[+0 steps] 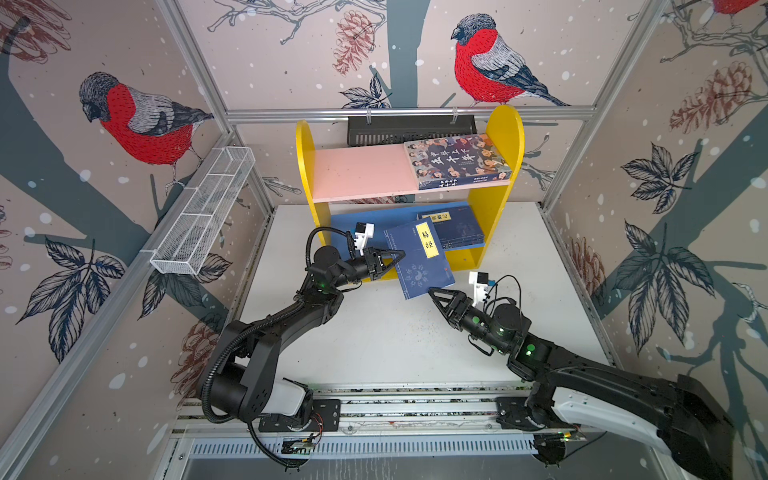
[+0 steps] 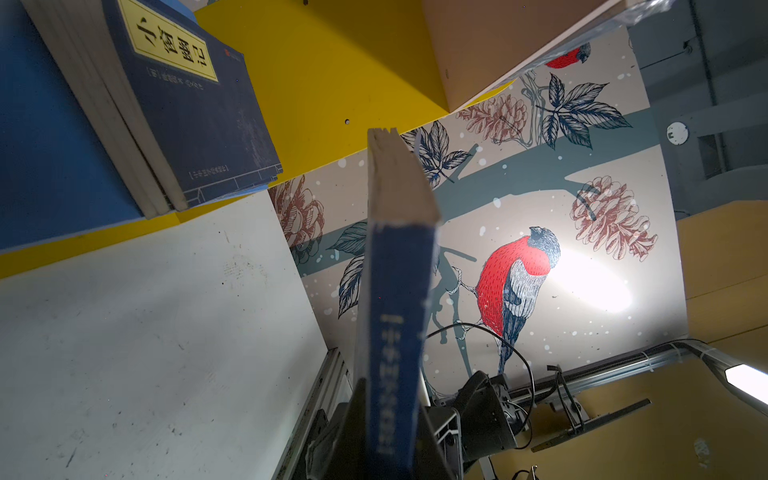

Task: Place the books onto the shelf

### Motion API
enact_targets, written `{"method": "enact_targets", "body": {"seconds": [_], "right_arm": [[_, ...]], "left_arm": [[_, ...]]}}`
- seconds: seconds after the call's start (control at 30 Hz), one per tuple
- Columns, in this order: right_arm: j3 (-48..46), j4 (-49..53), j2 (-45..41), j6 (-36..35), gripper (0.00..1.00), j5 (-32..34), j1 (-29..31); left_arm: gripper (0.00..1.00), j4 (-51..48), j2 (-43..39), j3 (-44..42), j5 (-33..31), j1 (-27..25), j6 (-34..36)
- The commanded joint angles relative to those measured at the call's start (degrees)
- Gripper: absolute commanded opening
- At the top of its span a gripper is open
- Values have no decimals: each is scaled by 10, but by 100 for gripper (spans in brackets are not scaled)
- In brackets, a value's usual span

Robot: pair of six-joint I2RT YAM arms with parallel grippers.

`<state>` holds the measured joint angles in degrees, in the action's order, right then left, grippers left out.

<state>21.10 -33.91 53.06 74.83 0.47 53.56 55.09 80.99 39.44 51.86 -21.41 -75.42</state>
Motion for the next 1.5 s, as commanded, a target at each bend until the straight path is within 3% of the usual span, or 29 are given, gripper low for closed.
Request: {"method": "enact_targets", "body": {"seconds": [0.0,0.27,0.63,0.8,0.97,1.13,1.27,1.33,1.47], "right_arm": [[15,-45,14,-7,72,17,-1],[14,-117,57,-14,67,48,-1],[22,-215,100,-27,56,56,-11],[29,-226,114,-28,39,44,-18],[35,-234,127,-33,9,17,-27],[49,-161,103,-48,2,-62,-70],[68,-53,55,-85,1,-178,-139],[82,18,29,-113,1,-230,-176],[114,137,-3,-188,1,-350,-245]], "left_arm": [[0,72,-5,-6,-9,2,-26],[0,145,-4,-22,-17,2,-85],[0,108,-26,-46,-26,2,-83],[0,78,-36,-52,-34,2,-67],[1,59,-35,-54,-36,2,-57],[41,22,-45,-56,-28,15,-9],[62,-12,-64,-70,-13,58,33],[68,-42,-68,-71,1,76,60],[71,-47,-65,-62,42,85,103]]}}
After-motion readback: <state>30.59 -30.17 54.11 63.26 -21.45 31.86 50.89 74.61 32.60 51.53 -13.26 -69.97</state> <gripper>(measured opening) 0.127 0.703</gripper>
